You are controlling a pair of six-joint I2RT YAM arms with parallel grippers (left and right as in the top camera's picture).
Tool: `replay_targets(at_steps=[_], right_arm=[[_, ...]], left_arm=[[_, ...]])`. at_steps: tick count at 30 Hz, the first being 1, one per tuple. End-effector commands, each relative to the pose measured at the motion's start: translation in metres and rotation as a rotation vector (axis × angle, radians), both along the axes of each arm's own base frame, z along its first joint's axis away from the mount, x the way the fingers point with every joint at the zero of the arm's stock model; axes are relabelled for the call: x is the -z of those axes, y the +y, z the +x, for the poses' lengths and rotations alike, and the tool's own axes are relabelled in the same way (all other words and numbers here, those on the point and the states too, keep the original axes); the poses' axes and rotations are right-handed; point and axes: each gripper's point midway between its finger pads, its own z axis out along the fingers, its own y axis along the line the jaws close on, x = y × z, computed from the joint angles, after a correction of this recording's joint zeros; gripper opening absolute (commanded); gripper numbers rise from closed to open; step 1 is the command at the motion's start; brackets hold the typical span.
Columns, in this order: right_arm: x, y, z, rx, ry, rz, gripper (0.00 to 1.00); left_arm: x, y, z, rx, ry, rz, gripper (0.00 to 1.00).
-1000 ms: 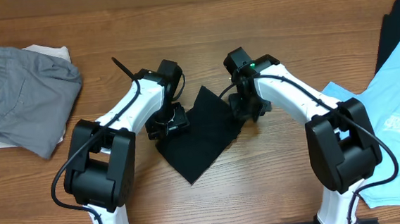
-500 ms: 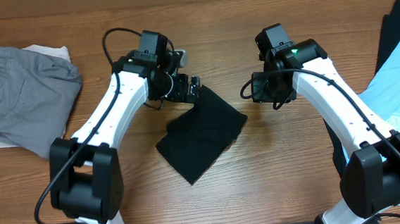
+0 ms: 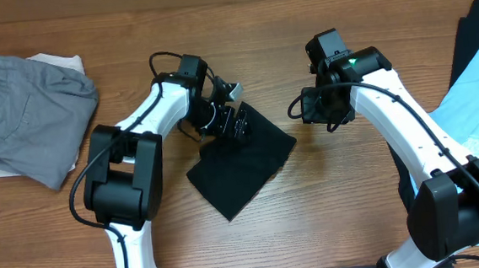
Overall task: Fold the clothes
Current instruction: 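Carry the black bundle left and drop it onto the grey shirt pile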
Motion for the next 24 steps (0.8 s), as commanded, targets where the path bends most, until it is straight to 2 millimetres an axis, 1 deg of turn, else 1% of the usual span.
replay_targets(at_steps=[1, 2, 3, 5, 9, 11, 14, 16, 17, 18, 21, 24], right_arm=[[-0.005, 0.002, 0.003, 0.006, -0.018, 0.005, 0.45], [-0.005, 0.002, 0.003, 0.006, -0.017, 0.005, 0.45], [-0.005, 0.002, 0.003, 0.006, -0.017, 0.004, 0.45], [-0.005, 0.001, 0.002, 0.006, -0.014, 0.004, 0.45], [-0.005, 0.001, 0.002, 0.006, -0.014, 0.003, 0.45], [-0.005, 0.001, 0.002, 0.006, -0.012, 0.003, 0.45], [-0.005, 0.001, 0.001, 0.000, -0.011, 0.001, 0.45], [-0.005, 0.001, 0.001, -0.002, -0.011, 0.000, 0.45], [-0.005, 0.001, 0.001, -0.002, -0.010, 0.000, 0.45], [-0.005, 0.001, 0.001, -0.002, -0.009, -0.001, 0.45], [-0.004, -0.004, 0.000, 0.002, -0.009, -0.027, 0.45], [-0.004, -0.011, 0.000, 0.008, -0.013, -0.066, 0.45]], left_arm=[[0.032, 0.000, -0.022, 0.028, 0.125, -0.007, 0.89], [0.036, 0.002, -0.025, 0.026, 0.146, -0.002, 0.82], [0.037, 0.003, -0.025, 0.023, 0.154, -0.001, 0.72], [0.037, 0.004, -0.025, 0.020, 0.155, -0.002, 0.51], [0.037, 0.004, -0.023, 0.019, 0.150, 0.002, 0.04], [0.037, 0.005, -0.022, 0.016, 0.147, 0.001, 0.04], [0.031, 0.008, -0.012, -0.007, 0.135, -0.002, 0.04], [0.017, 0.014, 0.006, -0.053, 0.124, -0.007, 0.04], [0.007, 0.018, 0.017, -0.073, 0.108, -0.007, 0.04], [0.001, 0.022, 0.023, -0.086, 0.096, -0.001, 0.04], [-0.017, 0.047, 0.049, -0.198, 0.060, 0.097, 0.04], [-0.039, 0.083, 0.073, -0.381, 0.020, 0.195, 0.04]])
